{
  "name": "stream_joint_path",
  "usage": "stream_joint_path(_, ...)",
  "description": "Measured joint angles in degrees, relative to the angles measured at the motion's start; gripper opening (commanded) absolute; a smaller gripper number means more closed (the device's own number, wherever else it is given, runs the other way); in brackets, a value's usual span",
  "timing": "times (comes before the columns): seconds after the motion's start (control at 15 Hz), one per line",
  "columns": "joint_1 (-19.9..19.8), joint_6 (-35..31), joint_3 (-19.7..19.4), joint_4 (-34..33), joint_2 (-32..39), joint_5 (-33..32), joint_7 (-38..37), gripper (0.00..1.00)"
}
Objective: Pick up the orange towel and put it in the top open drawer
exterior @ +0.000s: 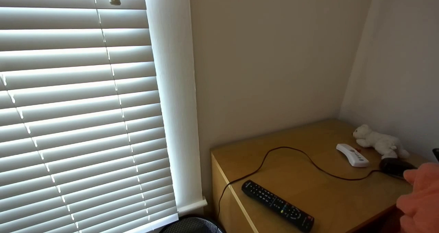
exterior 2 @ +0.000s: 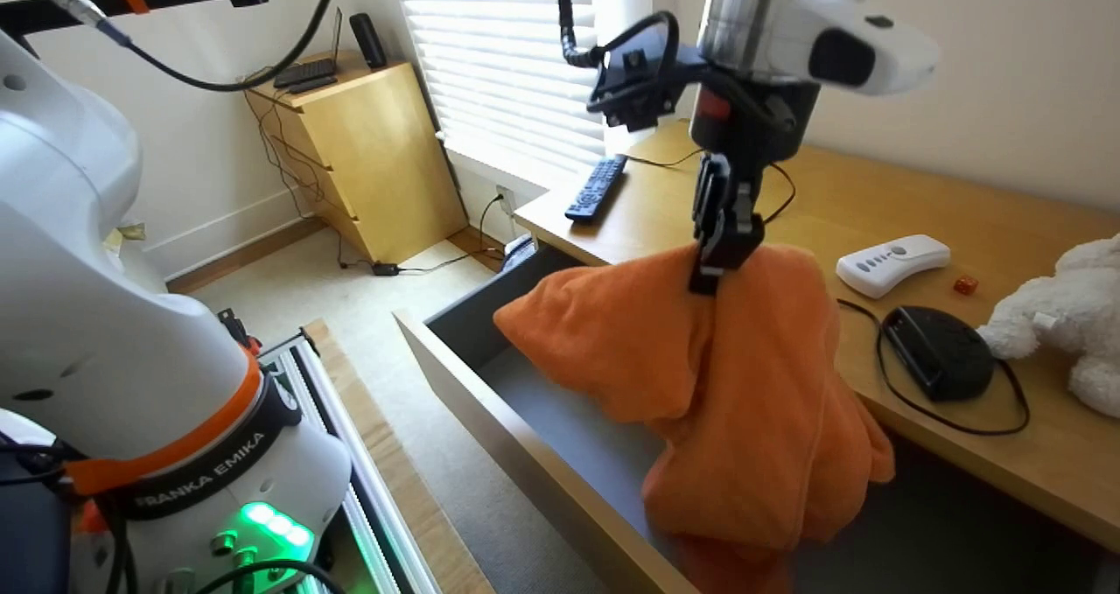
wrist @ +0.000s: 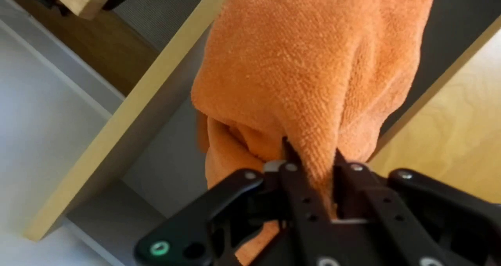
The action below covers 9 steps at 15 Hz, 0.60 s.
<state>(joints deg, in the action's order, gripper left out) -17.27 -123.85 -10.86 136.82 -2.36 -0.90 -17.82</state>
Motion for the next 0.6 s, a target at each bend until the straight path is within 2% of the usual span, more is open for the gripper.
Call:
stream_joint_path(0.27,-0.1,0.1,-2.4,-2.0,7.4,2.0,-3.6,0.04)
stream_joint_path(0.53,-0.2,-0.3,-4.1,-4.8,13.6,7.9,-3.9,0.04)
stream_joint_path(0.6,-0.2,-0.3,-4.5,-5.6,15.1,9.3,-4.0,0.42)
